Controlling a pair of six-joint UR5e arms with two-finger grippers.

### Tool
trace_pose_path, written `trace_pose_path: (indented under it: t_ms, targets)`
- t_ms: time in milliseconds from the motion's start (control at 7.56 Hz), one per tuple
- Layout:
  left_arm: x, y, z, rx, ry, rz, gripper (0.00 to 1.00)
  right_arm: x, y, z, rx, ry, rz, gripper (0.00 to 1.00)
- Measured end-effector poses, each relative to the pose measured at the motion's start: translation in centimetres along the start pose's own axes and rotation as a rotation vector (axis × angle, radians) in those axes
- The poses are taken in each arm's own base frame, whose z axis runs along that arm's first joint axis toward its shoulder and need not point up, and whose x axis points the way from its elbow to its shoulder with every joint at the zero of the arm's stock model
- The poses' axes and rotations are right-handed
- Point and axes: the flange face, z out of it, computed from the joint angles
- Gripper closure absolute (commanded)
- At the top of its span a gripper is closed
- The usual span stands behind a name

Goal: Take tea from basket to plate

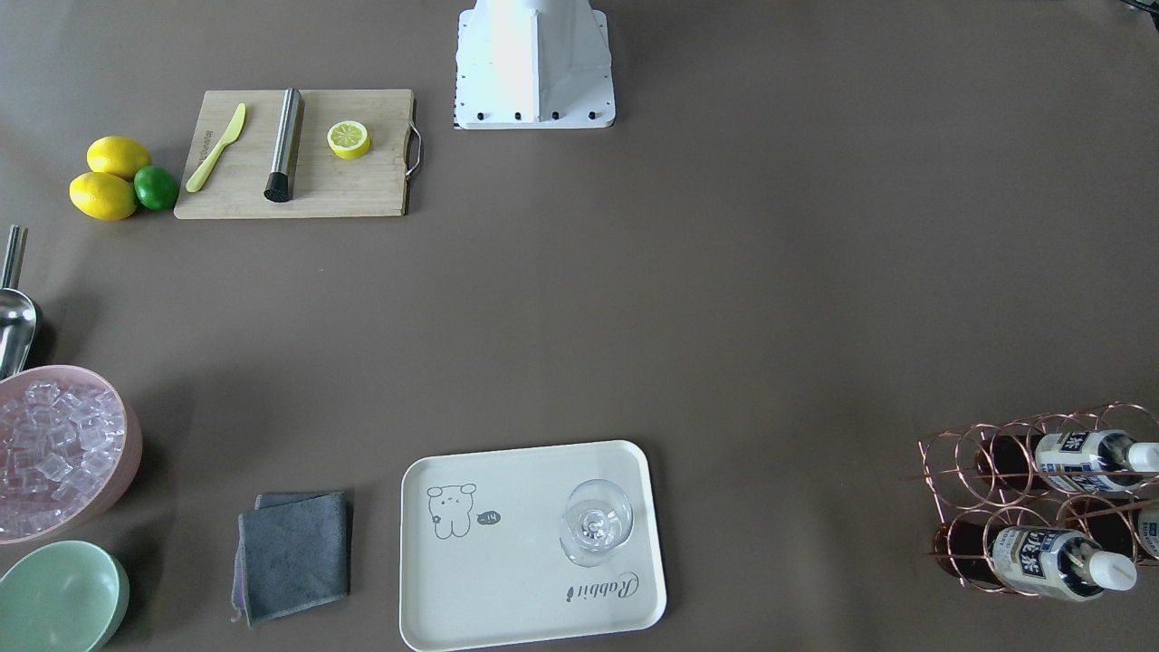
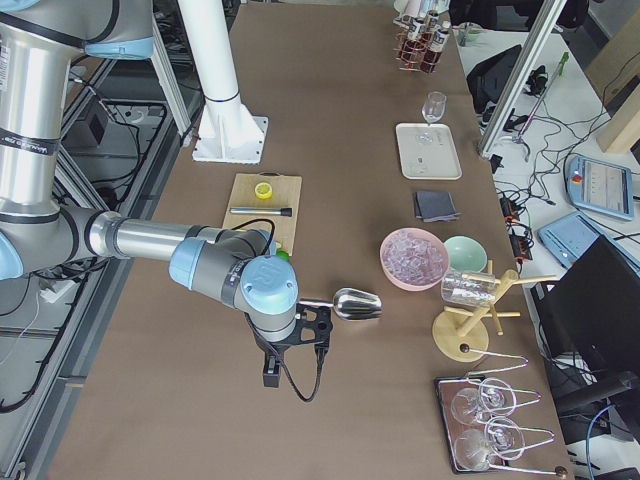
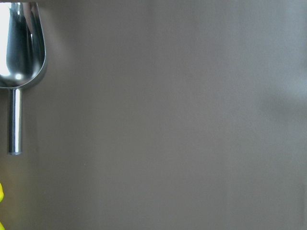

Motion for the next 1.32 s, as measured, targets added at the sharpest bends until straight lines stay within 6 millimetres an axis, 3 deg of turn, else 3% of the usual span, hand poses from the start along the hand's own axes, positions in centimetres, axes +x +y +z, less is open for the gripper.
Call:
trace_pose_path:
  t_ms: [265, 794, 1324]
  targets:
    - [1.3, -1.6, -2.1, 0.019, -0.003, 0.011, 1.0, -0.1, 0.1, -0.3, 0.006, 0.001, 0.0, 0.0]
    - [6.2, -8.1, -7.6, 0.094, -0.003, 0.057, 1.0, 0.0, 0.3, -0.1, 0.002, 0.0, 0.004, 0.0]
    - [16.5, -18.0, -8.0, 0.196, 0.045, 0.06, 1.0, 0.2, 0.3, 0.1, -0.004, 0.001, 0.011, 0.0]
